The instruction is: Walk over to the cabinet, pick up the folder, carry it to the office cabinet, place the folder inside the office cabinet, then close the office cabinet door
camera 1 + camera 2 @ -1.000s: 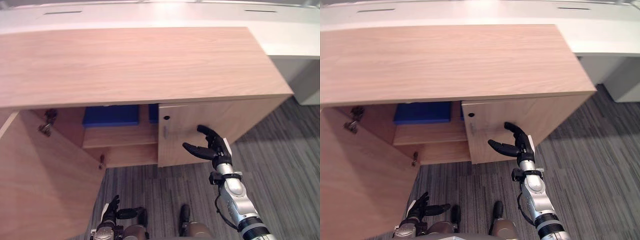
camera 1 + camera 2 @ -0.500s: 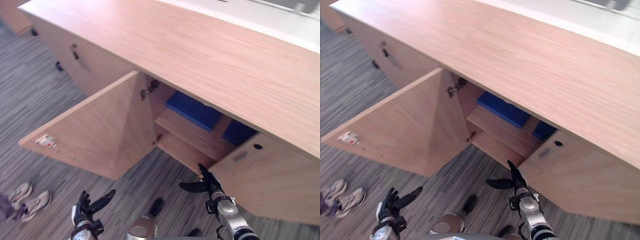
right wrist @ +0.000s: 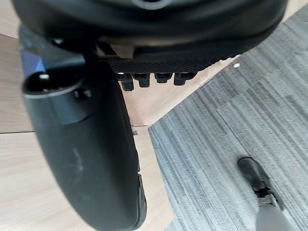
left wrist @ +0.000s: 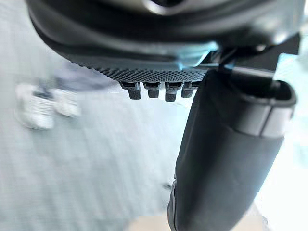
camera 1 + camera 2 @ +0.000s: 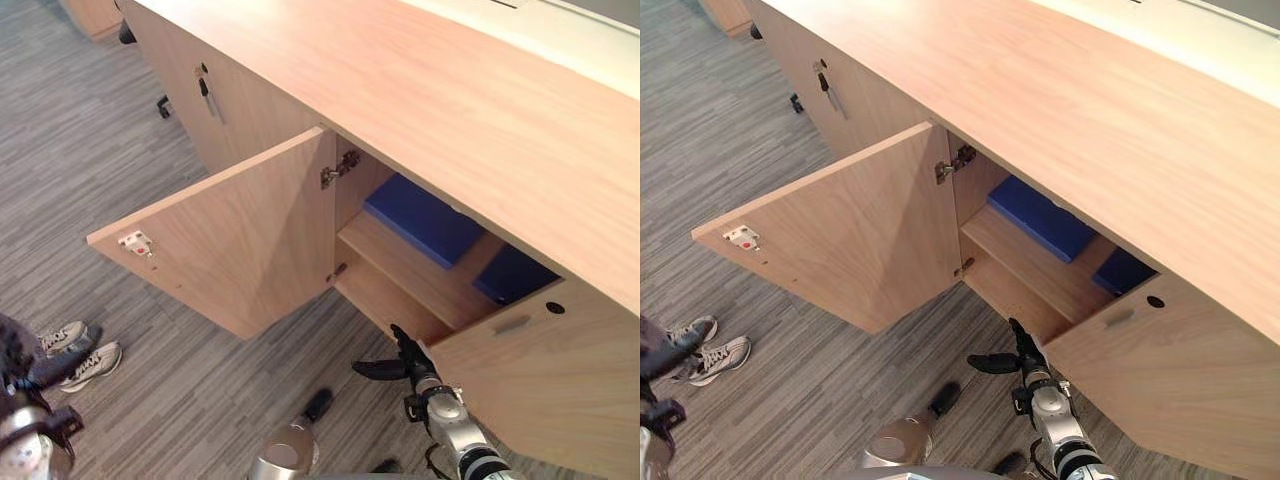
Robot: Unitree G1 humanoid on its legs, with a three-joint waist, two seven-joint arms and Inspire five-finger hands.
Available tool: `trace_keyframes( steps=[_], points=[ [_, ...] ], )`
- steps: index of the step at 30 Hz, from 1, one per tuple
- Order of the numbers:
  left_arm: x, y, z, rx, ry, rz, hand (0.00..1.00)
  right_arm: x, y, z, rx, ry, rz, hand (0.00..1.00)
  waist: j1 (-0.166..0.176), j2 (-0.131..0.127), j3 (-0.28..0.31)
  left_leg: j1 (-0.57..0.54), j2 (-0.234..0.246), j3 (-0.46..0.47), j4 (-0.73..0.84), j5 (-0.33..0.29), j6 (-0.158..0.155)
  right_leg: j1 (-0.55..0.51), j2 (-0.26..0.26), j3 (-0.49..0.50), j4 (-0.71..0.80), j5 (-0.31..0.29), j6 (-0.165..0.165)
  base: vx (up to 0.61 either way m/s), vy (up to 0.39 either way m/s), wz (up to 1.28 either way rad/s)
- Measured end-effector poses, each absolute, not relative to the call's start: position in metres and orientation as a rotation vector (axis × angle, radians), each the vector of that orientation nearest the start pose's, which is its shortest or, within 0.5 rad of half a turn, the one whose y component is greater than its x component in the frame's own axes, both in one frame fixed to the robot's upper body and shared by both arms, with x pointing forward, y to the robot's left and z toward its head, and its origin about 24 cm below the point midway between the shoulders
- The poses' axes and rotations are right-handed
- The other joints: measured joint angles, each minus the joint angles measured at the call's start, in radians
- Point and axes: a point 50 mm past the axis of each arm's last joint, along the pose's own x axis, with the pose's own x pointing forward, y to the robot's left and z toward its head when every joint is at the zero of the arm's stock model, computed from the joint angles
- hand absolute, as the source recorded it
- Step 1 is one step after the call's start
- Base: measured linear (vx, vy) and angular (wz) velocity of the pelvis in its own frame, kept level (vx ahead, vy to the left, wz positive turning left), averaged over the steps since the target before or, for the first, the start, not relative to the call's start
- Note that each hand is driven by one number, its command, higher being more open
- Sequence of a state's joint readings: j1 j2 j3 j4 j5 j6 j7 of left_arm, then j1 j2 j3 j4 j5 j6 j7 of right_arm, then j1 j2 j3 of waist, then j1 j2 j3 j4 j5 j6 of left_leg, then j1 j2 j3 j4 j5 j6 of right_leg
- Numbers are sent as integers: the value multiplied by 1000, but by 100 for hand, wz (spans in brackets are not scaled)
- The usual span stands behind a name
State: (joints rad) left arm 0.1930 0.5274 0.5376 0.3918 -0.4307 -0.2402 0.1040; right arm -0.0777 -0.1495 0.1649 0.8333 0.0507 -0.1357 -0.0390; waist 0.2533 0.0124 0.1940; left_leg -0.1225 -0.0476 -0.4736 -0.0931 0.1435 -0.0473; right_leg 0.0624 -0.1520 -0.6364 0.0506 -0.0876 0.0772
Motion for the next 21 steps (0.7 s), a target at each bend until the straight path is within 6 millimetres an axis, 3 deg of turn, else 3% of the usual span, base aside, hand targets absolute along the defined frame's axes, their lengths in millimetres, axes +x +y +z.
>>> trace_keyframes(
  steps=[5, 8, 15, 18, 21],
  points=[
    [177, 376, 62, 170, -50, 611, 100, 199, -171, -106, -165, 637, 77, 100, -45, -19, 7, 5, 14, 69, 0, -2, 2, -27, 5, 70, 3, 15, 6, -24, -13, -39],
    [179, 377, 61, 121, -67, 660, 100, 190, -174, -109, -160, 655, 70, 100, -56, -39, 5, 11, 25, 116, 0, -3, 0, -35, 7, 96, 2, 19, 4, 12, -10, -29],
    [160, 374, 44, 147, 25, 651, 100, 182, -173, -114, -149, 686, 81, 100, -54, -57, -1, 23, 46, 224, -1, -4, 0, -50, 17, 171, -7, 43, -6, -60, 16, -27],
    [147, 357, 27, 106, 69, 631, 100, 177, -172, -116, -143, 699, 79, 100, -57, -58, -3, 28, 49, 246, -1, -10, 7, -51, 21, 197, -19, 52, -12, -105, 24, -21],
    [125, 322, 2, 43, 162, 539, 100, 165, -175, -121, -128, 733, 55, 100, -59, -59, -5, 24, 49, 283, -1, -10, 13, -66, 21, 243, -22, 52, -4, -73, 35, -10]
  ],
)
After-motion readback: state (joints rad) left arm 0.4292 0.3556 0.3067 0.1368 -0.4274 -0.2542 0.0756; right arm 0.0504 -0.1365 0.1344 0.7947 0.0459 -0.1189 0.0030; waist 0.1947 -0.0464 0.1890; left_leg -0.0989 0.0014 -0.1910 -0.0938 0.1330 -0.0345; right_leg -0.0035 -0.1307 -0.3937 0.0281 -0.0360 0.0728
